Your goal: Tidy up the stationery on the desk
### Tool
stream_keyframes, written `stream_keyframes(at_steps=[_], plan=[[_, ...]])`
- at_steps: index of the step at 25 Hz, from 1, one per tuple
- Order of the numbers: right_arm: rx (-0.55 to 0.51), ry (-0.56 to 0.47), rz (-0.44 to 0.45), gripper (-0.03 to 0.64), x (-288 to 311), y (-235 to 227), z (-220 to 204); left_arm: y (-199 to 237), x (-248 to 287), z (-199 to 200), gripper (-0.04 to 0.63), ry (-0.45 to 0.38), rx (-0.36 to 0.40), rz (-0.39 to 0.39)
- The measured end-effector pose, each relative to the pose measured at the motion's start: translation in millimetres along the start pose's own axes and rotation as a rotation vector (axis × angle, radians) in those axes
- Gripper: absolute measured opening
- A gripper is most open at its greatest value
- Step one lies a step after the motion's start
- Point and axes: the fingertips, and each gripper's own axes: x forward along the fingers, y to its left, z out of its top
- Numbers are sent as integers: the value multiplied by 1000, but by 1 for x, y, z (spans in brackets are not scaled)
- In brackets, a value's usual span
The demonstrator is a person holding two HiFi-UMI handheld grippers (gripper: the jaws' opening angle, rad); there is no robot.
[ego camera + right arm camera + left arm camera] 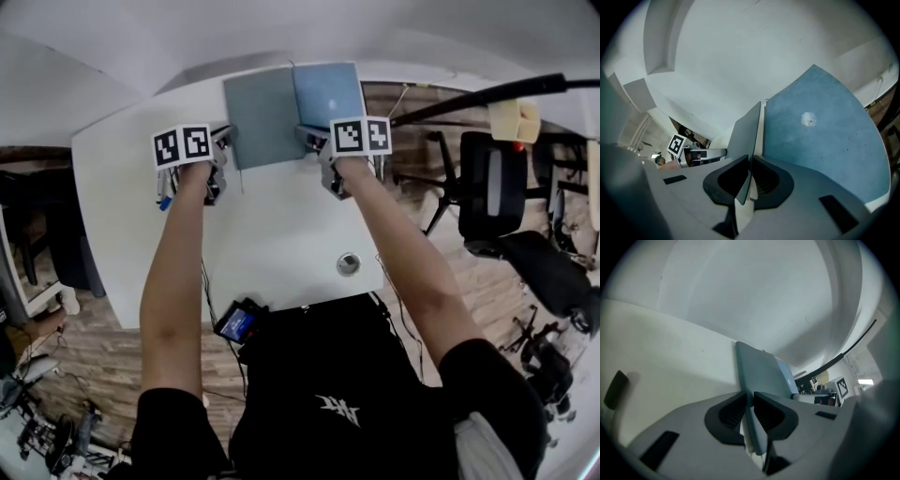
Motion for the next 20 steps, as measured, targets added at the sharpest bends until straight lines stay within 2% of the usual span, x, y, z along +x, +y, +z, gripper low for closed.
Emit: stream_keyframes(at_steps=[7, 14, 15, 16, 20], plan=[[19, -2, -4, 52, 0, -4, 0, -1, 3, 4, 52, -3, 16, 7], [-6, -9, -31, 54, 0, -5, 2, -3, 4, 4, 55, -38, 3, 13], [-13, -11, -37, 54, 0, -4, 2, -4, 4, 3, 67, -37, 8, 15], [-22, -14, -44, 54, 0, -4, 2, -4, 4, 2, 113, -36, 15, 18], [-71, -36, -76, 55, -6, 2, 3, -2, -3, -3, 140, -48, 42, 48]])
